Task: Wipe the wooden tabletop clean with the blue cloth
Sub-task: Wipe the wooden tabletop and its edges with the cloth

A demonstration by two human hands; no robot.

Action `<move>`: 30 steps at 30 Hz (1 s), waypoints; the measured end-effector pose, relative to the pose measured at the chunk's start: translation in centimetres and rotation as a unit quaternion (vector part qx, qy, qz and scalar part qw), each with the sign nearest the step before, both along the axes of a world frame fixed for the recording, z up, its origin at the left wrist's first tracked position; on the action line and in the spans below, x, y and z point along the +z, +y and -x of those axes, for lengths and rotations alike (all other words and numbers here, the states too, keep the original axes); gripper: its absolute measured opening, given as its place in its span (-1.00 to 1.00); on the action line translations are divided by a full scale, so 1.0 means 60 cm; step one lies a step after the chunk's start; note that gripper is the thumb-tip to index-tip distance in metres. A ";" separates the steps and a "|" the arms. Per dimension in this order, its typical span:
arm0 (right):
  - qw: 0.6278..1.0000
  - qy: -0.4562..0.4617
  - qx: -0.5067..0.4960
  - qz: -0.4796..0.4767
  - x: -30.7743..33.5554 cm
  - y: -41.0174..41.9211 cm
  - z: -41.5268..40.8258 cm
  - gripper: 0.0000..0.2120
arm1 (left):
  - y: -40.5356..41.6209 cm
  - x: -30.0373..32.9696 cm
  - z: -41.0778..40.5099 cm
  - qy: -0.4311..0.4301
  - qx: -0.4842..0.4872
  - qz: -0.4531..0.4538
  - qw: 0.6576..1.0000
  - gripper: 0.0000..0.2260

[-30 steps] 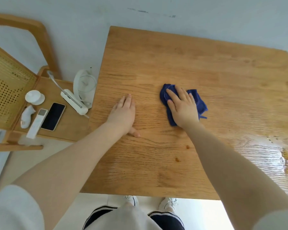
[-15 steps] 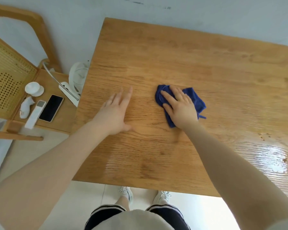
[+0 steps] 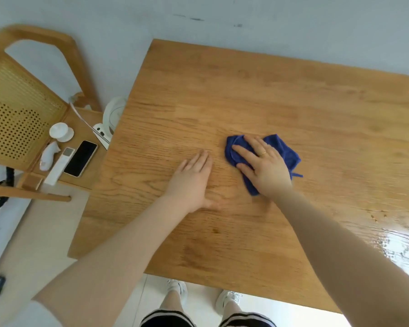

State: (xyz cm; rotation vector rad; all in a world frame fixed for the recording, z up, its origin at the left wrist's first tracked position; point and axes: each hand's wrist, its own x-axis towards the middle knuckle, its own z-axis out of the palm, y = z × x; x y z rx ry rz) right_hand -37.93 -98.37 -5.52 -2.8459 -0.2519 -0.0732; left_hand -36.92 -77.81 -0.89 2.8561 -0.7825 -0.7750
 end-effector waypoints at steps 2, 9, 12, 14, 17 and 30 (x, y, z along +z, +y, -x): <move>0.998 0.018 -0.060 -0.001 0.005 -0.014 -0.042 -0.57 | -0.007 -0.002 0.003 -0.024 0.015 -0.013 1.000 0.08; 0.999 -0.005 0.010 0.041 -0.003 0.033 0.076 -0.55 | -0.046 0.005 0.014 0.021 0.111 -0.020 0.993 0.18; 0.991 0.000 0.122 0.050 0.003 0.004 0.079 -0.58 | -0.054 0.008 0.017 0.021 0.110 -0.034 0.993 0.22; 0.994 -0.014 0.106 0.036 0.002 -0.024 0.040 -0.59 | -0.060 0.007 0.023 0.015 0.108 -0.043 0.993 0.21; 0.994 0.020 -0.104 -0.009 0.012 -0.048 -0.032 -0.60 | -0.072 0.004 0.026 0.021 0.115 -0.051 0.992 0.22; 0.994 -0.015 0.112 -0.011 0.008 -0.075 0.075 -0.59 | -0.094 0.008 0.030 0.025 0.162 -0.071 0.984 0.16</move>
